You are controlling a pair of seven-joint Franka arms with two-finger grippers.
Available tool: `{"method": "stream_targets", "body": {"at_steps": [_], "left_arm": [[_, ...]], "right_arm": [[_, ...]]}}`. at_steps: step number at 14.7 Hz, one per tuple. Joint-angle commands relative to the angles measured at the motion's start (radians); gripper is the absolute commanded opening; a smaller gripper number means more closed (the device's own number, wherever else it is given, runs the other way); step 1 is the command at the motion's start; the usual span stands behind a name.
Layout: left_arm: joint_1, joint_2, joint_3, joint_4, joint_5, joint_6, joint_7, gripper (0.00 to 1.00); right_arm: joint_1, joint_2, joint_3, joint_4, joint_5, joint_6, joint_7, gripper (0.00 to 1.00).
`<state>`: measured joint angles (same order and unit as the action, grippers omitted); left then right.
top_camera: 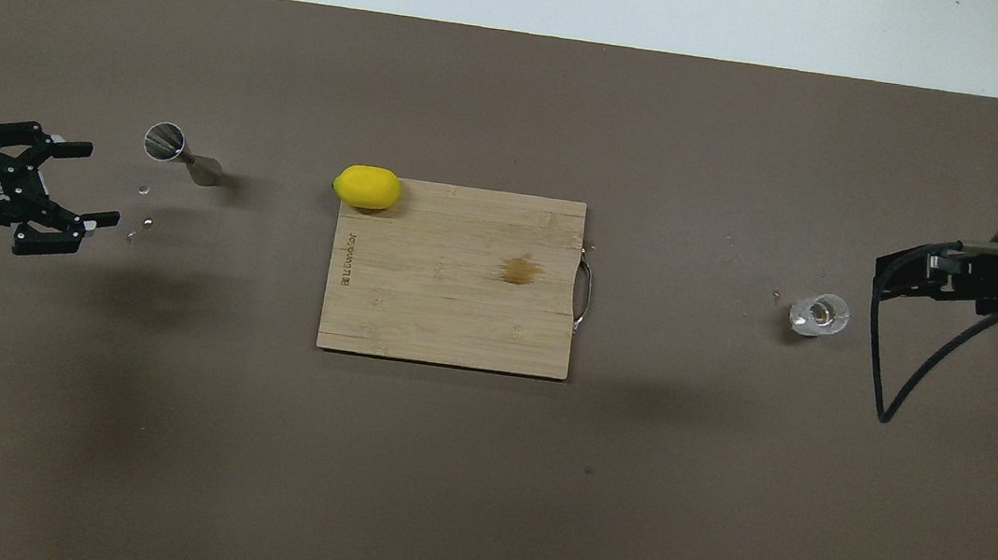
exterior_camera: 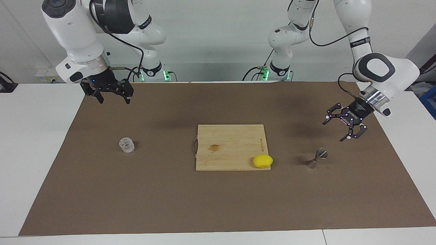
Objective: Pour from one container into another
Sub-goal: 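Move the open left gripper toward the small dark metal cup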
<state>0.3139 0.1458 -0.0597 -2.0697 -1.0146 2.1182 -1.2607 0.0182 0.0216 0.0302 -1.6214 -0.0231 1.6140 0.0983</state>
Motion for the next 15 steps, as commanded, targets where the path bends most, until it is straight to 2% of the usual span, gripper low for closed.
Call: {"method": "stream_targets", "body": {"at_steps": [1, 4, 7, 12, 15], "left_arm": [[-0.002, 0.044, -0.012, -0.006, -0.097, 0.028, -0.022, 1.00], [-0.006, 0.086, -0.012, 0.005, -0.224, 0.049, -0.019, 1.00], [-0.004, 0.110, -0.012, 0.023, -0.297, 0.078, -0.003, 1.00], [-0.035, 0.123, -0.018, 0.042, -0.329, 0.074, 0.188, 1.00], [-0.042, 0.162, -0.018, 0.083, -0.337, 0.077, 0.201, 1.00]], "right_arm": [[-0.011, -0.018, 0.007, -0.022, 0.008, 0.007, 0.018, 1.00], [-0.012, -0.020, 0.007, -0.022, 0.008, 0.007, 0.018, 1.00], [-0.011, -0.020, 0.007, -0.022, 0.008, 0.007, 0.018, 1.00], [-0.011, -0.020, 0.007, -0.022, 0.008, 0.007, 0.018, 1.00], [-0.011, -0.018, 0.007, -0.021, 0.008, 0.007, 0.018, 1.00]]}}
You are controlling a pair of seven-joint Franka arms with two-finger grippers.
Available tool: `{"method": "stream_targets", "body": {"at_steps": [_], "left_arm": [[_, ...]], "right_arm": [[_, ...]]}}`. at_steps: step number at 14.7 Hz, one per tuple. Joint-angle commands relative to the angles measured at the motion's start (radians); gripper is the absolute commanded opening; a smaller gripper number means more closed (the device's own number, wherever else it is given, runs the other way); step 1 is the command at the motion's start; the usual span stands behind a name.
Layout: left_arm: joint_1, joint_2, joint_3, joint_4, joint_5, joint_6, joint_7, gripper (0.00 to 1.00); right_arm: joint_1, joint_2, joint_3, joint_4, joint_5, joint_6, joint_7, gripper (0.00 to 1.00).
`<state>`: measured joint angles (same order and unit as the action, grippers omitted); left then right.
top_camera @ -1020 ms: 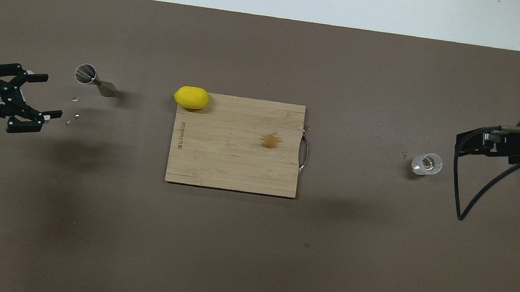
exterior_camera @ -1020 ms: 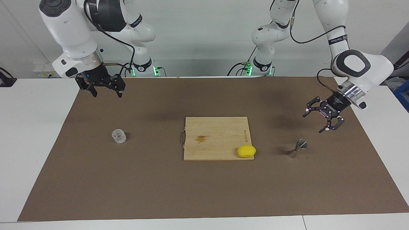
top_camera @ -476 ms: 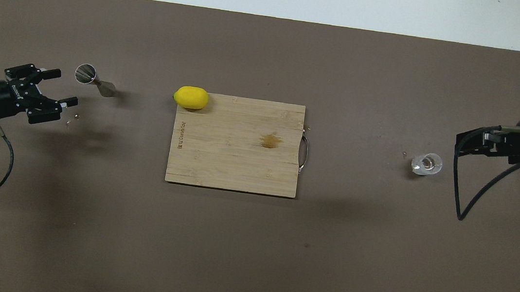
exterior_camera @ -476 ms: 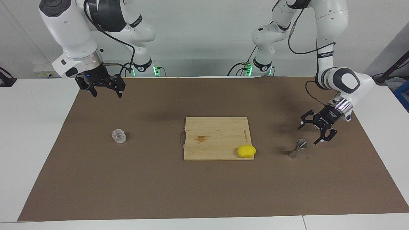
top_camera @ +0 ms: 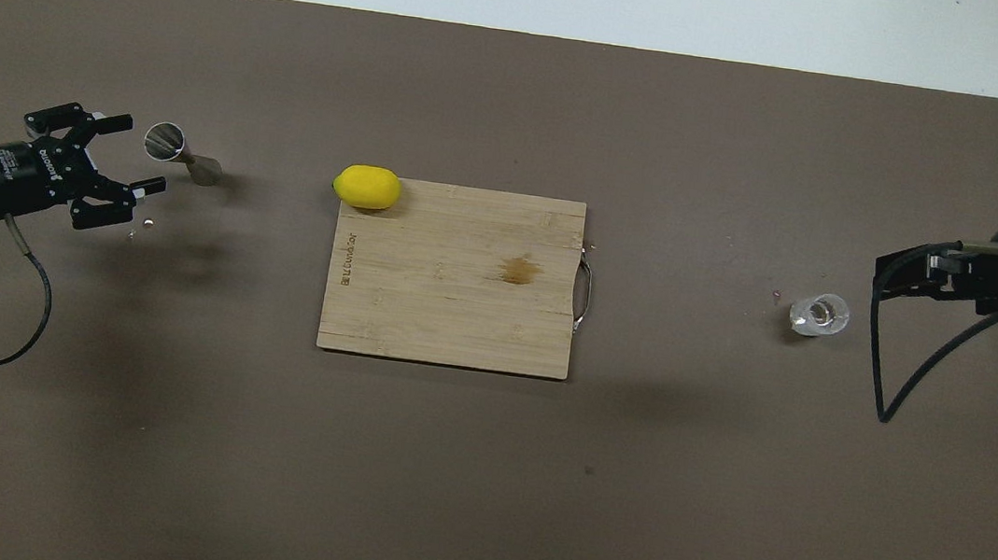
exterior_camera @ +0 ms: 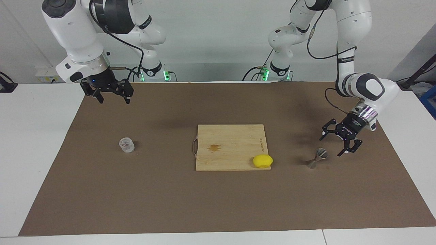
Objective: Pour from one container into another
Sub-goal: 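Move the open left gripper toward the small dark metal cup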
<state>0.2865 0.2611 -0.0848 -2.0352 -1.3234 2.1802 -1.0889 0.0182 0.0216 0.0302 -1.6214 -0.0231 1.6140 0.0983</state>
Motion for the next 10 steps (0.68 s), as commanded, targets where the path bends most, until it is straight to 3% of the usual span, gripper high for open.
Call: {"method": "stream_targets", "body": {"at_steps": [1, 7, 10], "left_arm": [[-0.026, 0.050, 0.007, 0.050, -0.043, 0.018, 0.030, 1.00], [-0.043, 0.073, 0.008, 0.079, -0.057, 0.041, 0.047, 1.00], [-0.043, 0.075, 0.007, 0.076, -0.060, 0.056, 0.047, 0.93]], "right_arm": [[-0.010, -0.020, 0.007, -0.022, 0.008, 0.007, 0.018, 1.00], [-0.010, -0.020, 0.007, -0.022, 0.008, 0.007, 0.018, 1.00], [-0.010, -0.020, 0.007, -0.022, 0.008, 0.007, 0.018, 1.00]]}}
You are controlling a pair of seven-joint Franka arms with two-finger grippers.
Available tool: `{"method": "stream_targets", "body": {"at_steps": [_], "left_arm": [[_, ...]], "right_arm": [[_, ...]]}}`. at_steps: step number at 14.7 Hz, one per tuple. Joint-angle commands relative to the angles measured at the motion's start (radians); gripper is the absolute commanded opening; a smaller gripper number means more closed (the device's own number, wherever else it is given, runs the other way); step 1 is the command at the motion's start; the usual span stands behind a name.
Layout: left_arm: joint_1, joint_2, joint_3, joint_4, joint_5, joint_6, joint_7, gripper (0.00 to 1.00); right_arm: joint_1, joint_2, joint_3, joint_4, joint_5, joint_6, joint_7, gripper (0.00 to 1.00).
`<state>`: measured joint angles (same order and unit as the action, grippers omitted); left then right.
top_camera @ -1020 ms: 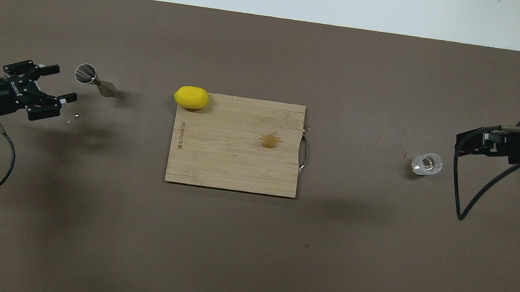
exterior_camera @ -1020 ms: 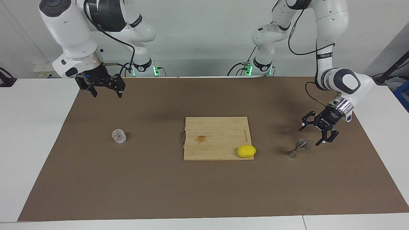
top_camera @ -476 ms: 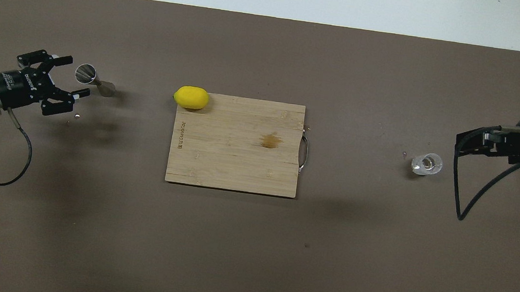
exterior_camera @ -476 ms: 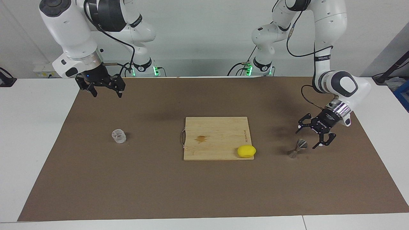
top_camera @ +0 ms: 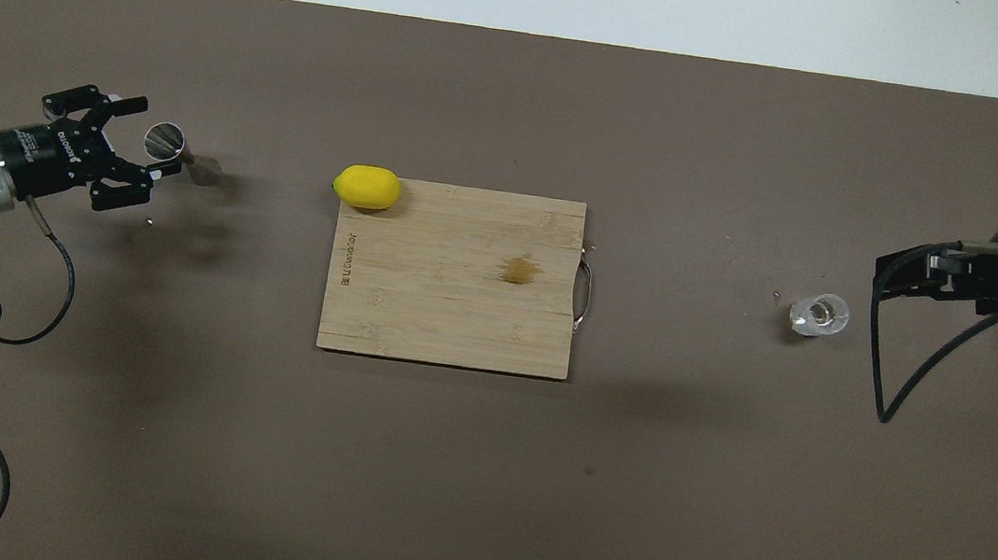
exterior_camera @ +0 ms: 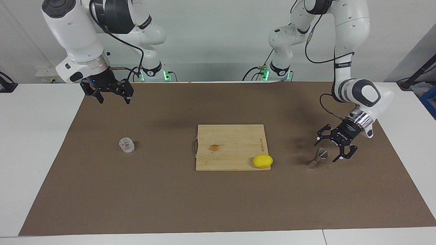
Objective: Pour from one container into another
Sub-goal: 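Move the open left gripper toward the small dark metal cup, then close the left gripper on the metal cup and lift it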
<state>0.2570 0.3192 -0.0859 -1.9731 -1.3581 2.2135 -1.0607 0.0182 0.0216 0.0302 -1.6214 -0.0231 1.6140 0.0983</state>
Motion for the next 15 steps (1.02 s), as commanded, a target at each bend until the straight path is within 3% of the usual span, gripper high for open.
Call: {"method": "stream_targets", "body": {"at_steps": [1, 5, 8, 9, 10, 11, 15], "left_arm": [[-0.013, 0.017, 0.008, 0.014, -0.026, 0.023, 0.019, 0.92], [-0.012, 0.017, 0.008, 0.011, -0.027, 0.025, 0.019, 0.82], [-0.013, 0.017, 0.008, 0.010, -0.030, 0.028, 0.019, 0.64], [-0.013, 0.017, 0.008, 0.010, -0.030, 0.028, 0.019, 0.47], [-0.013, 0.015, 0.008, 0.010, -0.035, 0.026, 0.019, 0.16], [-0.012, 0.015, 0.008, 0.010, -0.033, 0.026, 0.019, 0.00], [-0.002, 0.012, 0.008, 0.014, -0.021, 0.003, 0.016, 0.00]], "right_arm": [[-0.010, -0.020, 0.007, -0.021, 0.008, 0.007, 0.018, 1.00], [-0.011, -0.019, 0.007, -0.021, 0.008, 0.007, 0.018, 1.00], [-0.012, -0.020, 0.007, -0.020, 0.008, 0.007, 0.018, 1.00], [-0.011, -0.019, 0.007, -0.021, 0.008, 0.007, 0.018, 1.00], [-0.010, -0.020, 0.007, -0.021, 0.008, 0.007, 0.018, 1.00], [-0.010, -0.020, 0.007, -0.021, 0.008, 0.007, 0.018, 1.00], [-0.010, -0.020, 0.007, -0.021, 0.008, 0.007, 0.018, 1.00]]}}
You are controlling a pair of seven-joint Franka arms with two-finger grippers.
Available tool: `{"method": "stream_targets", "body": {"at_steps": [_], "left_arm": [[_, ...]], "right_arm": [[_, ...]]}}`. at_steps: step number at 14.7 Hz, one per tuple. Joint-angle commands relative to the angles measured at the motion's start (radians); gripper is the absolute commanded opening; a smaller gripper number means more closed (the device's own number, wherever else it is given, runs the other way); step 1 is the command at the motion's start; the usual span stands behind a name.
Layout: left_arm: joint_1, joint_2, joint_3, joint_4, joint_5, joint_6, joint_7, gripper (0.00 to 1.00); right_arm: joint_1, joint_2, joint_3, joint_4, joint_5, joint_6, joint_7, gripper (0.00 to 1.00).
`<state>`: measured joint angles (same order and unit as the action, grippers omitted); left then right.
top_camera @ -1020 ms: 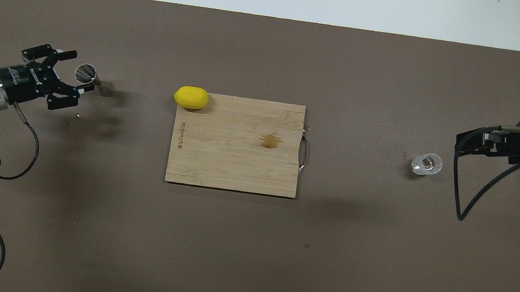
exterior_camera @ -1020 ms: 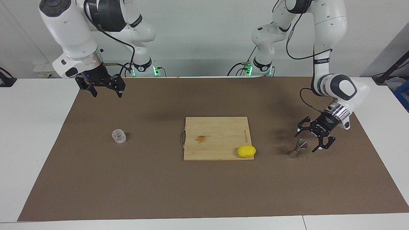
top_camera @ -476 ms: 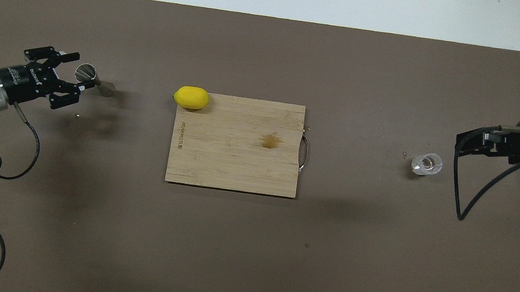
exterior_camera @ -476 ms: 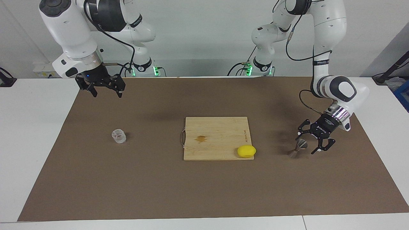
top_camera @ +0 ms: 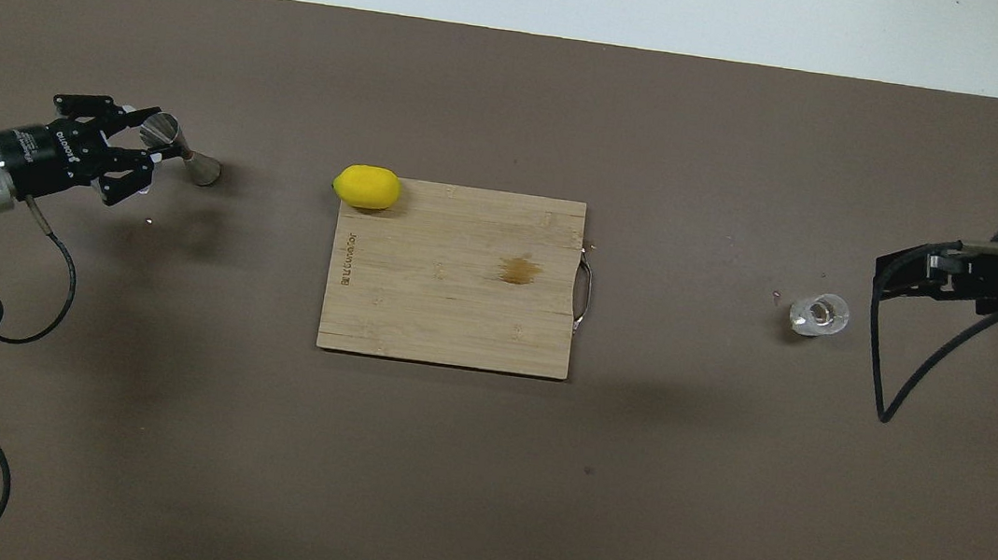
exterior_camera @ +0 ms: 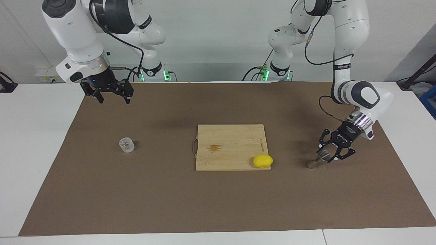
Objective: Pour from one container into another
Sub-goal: 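Close the left gripper on the metal cup and lift it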
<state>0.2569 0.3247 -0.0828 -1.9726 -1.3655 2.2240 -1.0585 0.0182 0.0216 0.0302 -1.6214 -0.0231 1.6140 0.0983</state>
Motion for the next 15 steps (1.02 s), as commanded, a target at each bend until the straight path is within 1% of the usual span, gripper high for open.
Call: {"method": "stream_targets", "body": {"at_steps": [1, 5, 7, 10, 12, 14, 15], "left_arm": [[-0.002, 0.005, 0.006, 0.020, -0.011, -0.027, 0.020, 0.00], [-0.042, -0.010, -0.008, 0.102, 0.054, -0.026, 0.025, 0.00], [-0.074, -0.041, -0.021, 0.116, 0.086, -0.024, 0.026, 0.00], [-0.149, -0.088, -0.035, 0.109, 0.083, -0.055, -0.038, 0.00], [-0.246, -0.102, -0.034, 0.109, 0.075, -0.034, -0.107, 0.00], [-0.333, -0.101, -0.035, 0.106, 0.074, 0.025, -0.197, 0.00], [-0.378, -0.099, -0.037, 0.104, 0.063, 0.057, -0.208, 0.00]], "right_arm": [[-0.011, -0.020, 0.007, -0.021, 0.008, 0.007, 0.018, 1.00], [-0.011, -0.020, 0.007, -0.021, 0.008, 0.007, 0.018, 1.00], [-0.011, -0.020, 0.007, -0.021, 0.008, 0.007, 0.018, 1.00], [-0.012, -0.020, 0.007, -0.020, 0.008, 0.007, 0.018, 1.00], [-0.011, -0.020, 0.007, -0.021, 0.008, 0.007, 0.018, 1.00], [-0.011, -0.020, 0.007, -0.021, 0.008, 0.007, 0.018, 1.00], [-0.011, -0.020, 0.007, -0.021, 0.008, 0.007, 0.018, 1.00]]}}
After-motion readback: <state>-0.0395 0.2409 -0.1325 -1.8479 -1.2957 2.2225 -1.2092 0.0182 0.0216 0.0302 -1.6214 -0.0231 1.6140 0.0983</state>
